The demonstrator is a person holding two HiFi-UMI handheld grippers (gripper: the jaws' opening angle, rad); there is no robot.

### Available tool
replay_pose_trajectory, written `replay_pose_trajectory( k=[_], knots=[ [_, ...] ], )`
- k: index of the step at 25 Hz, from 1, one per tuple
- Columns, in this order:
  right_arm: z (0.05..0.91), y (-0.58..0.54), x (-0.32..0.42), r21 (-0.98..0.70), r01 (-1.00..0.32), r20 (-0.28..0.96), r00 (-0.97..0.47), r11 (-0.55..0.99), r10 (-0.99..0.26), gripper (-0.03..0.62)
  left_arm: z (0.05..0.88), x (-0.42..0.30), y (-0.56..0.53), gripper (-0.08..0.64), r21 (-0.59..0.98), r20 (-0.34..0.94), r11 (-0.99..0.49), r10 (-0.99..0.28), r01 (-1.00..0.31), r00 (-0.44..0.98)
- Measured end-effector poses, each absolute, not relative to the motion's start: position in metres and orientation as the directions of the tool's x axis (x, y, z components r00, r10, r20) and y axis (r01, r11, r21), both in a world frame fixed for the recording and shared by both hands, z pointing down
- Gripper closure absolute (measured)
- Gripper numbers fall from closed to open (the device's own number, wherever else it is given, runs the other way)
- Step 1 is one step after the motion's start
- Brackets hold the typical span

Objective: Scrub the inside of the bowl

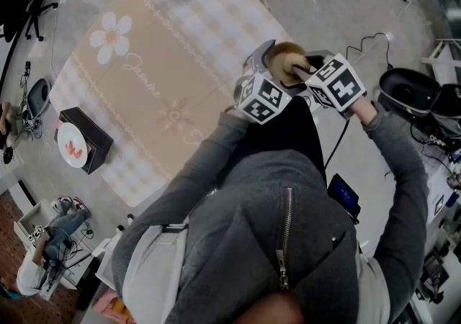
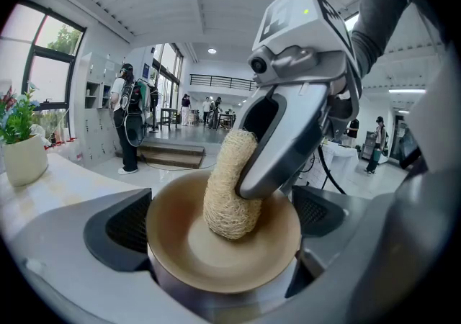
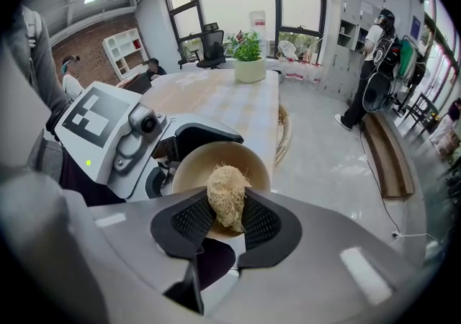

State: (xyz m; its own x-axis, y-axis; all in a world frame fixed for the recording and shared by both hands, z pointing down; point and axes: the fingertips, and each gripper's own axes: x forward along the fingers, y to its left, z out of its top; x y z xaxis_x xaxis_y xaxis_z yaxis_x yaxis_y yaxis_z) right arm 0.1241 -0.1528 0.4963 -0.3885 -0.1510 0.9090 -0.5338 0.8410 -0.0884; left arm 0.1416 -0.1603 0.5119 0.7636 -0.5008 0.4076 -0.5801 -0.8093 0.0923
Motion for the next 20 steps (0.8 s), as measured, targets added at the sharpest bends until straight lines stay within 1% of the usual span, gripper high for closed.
replay_pose_trajectory(
  k=[12,20],
  knots=[
    [0.497,-0.144,0.127,-0.105,-0.526,0.915,-0.384,0.844,-0.125,0.495,0.512,0.142,-0.16,-0.035,0.089,0.408,-0.809,-0.503,-0.582,0.762],
    [0.499,-0.138,0.125,-0.135,-0.514,0.922,-0.378,0.847,-0.083,0.496,0.514,0.142,-0.161,-0.035,0.088,0.409,-0.809,-0.503,-0.581,0.762]
  ],
)
